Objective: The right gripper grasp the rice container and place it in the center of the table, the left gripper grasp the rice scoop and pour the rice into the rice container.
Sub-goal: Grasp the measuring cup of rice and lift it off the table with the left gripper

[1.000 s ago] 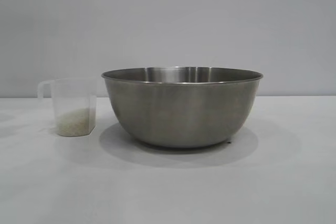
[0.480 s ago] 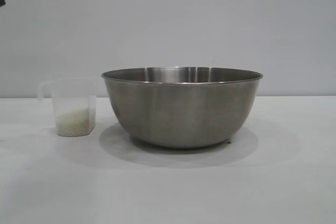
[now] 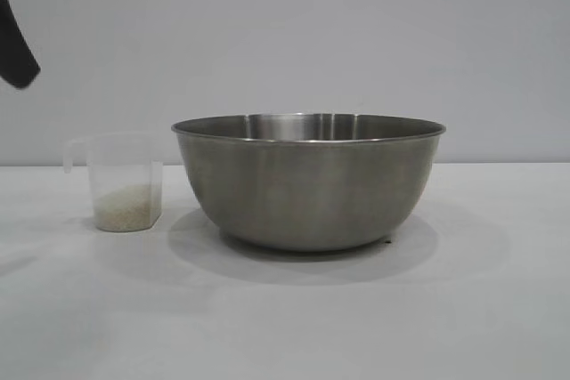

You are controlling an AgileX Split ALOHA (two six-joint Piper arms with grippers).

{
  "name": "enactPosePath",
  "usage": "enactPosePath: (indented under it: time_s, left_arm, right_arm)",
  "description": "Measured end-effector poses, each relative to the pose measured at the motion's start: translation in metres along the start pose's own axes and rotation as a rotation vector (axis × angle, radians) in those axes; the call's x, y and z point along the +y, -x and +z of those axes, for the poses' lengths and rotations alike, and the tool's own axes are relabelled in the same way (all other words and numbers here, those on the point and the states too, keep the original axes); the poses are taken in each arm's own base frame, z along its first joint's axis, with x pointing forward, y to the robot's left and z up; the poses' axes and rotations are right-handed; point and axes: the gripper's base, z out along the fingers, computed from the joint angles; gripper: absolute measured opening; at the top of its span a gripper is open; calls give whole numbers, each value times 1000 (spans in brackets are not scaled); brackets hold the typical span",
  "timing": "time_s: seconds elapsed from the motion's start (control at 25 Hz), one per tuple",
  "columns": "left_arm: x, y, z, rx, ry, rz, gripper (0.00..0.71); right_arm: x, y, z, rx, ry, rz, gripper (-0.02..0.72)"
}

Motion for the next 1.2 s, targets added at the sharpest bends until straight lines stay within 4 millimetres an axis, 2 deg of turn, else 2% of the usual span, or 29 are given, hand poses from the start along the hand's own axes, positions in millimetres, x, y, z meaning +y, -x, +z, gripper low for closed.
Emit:
enactPosePath:
  time_s: [0.2, 0.36, 0.44, 0.64, 0.76, 1.0, 1.12, 1.2]
  left_arm:
    - [1, -16, 1, 38, 50, 18, 523]
    - [7, -21, 1, 42, 110, -39, 523]
    - [8, -21, 1, 40, 118, -100, 523]
    - [2, -21, 1, 34, 66, -385, 523]
    - [-11, -14, 1, 38, -74, -566, 523]
    - [-43, 20, -9, 85, -440, -862, 523]
    - [-60, 37, -22, 125, -662, -845, 523]
    - [-74, 45, -36, 143, -860, -714, 523]
  right_arm:
    - [0, 0, 0, 0, 0, 0, 442]
    - [0, 0, 0, 0, 0, 0, 442]
    - [0, 0, 0, 0, 0, 0, 442]
    - [0, 0, 0, 0, 0, 0, 442]
    - [0, 0, 0, 0, 0, 0, 442]
    - [0, 0, 0, 0, 0, 0, 442]
    - [0, 0, 0, 0, 0, 0, 442]
    - [0, 0, 0, 0, 0, 0, 442]
